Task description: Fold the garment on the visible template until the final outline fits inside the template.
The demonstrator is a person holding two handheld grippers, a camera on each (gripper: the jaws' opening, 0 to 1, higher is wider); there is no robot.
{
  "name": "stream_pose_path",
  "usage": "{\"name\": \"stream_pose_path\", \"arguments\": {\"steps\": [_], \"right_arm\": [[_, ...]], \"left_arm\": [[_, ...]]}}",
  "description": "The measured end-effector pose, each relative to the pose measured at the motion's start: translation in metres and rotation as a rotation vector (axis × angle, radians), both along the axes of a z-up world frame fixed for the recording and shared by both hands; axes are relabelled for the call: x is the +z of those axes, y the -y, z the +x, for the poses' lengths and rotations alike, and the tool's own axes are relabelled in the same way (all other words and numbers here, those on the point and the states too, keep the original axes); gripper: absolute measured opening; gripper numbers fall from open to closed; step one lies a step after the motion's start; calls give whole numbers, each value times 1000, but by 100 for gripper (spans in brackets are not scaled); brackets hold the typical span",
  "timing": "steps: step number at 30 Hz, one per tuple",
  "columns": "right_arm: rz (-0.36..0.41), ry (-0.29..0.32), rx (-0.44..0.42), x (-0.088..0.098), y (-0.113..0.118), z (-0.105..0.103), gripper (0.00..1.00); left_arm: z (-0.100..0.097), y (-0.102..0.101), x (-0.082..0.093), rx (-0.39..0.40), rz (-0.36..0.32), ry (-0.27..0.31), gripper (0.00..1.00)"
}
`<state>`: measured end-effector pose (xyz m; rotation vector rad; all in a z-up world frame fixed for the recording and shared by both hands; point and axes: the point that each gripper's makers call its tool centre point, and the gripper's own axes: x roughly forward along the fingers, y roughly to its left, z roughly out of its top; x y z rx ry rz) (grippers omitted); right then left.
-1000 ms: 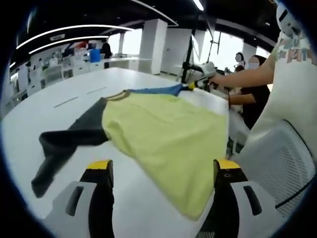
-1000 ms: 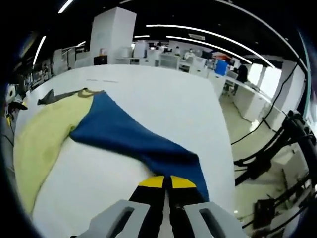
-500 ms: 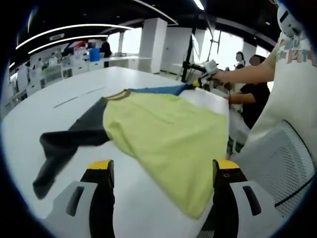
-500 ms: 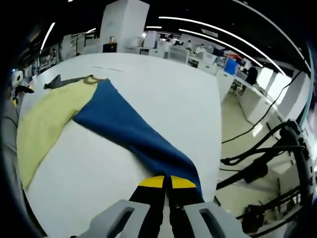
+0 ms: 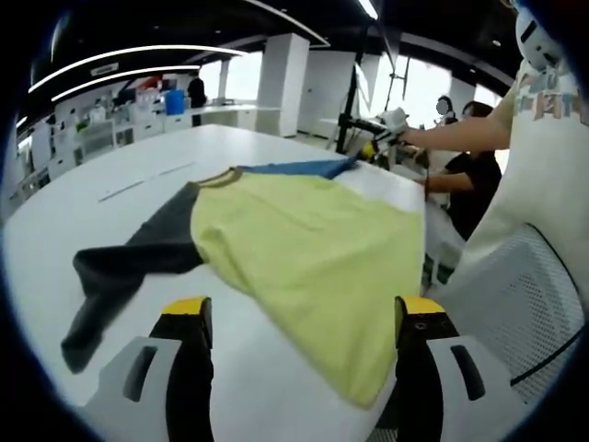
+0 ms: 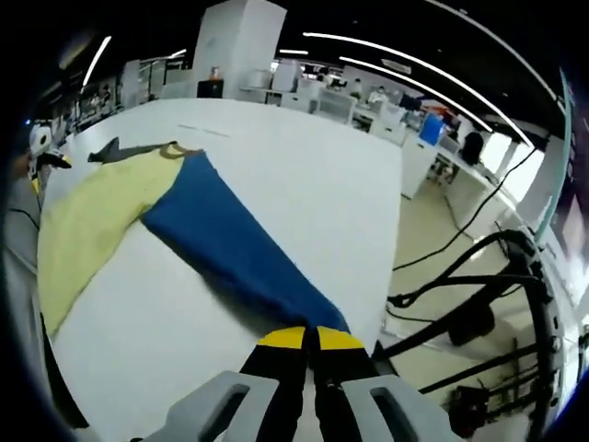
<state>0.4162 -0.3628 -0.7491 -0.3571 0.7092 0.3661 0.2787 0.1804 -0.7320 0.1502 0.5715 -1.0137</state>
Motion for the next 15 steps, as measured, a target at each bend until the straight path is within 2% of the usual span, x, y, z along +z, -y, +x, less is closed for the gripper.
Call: {"name": "stream_pose_path", "arguments": {"steps": [3,9,12,15], "right_arm": [[-1,-14,3,-2,0,-3,0],[-9,-111,6,-25,3,-21,0],[5,-141,-31,-31,7,-29,0],[6,-142,-74,-31,14,-34,1]], "left_arm": [[-1,0,0,2,-1,-2,78],[-1,0,-1,0,2,-2,78],[-2,0,-2,-1,5,-4,78],[-2,0,-2,-2,8,-7,77]]}}
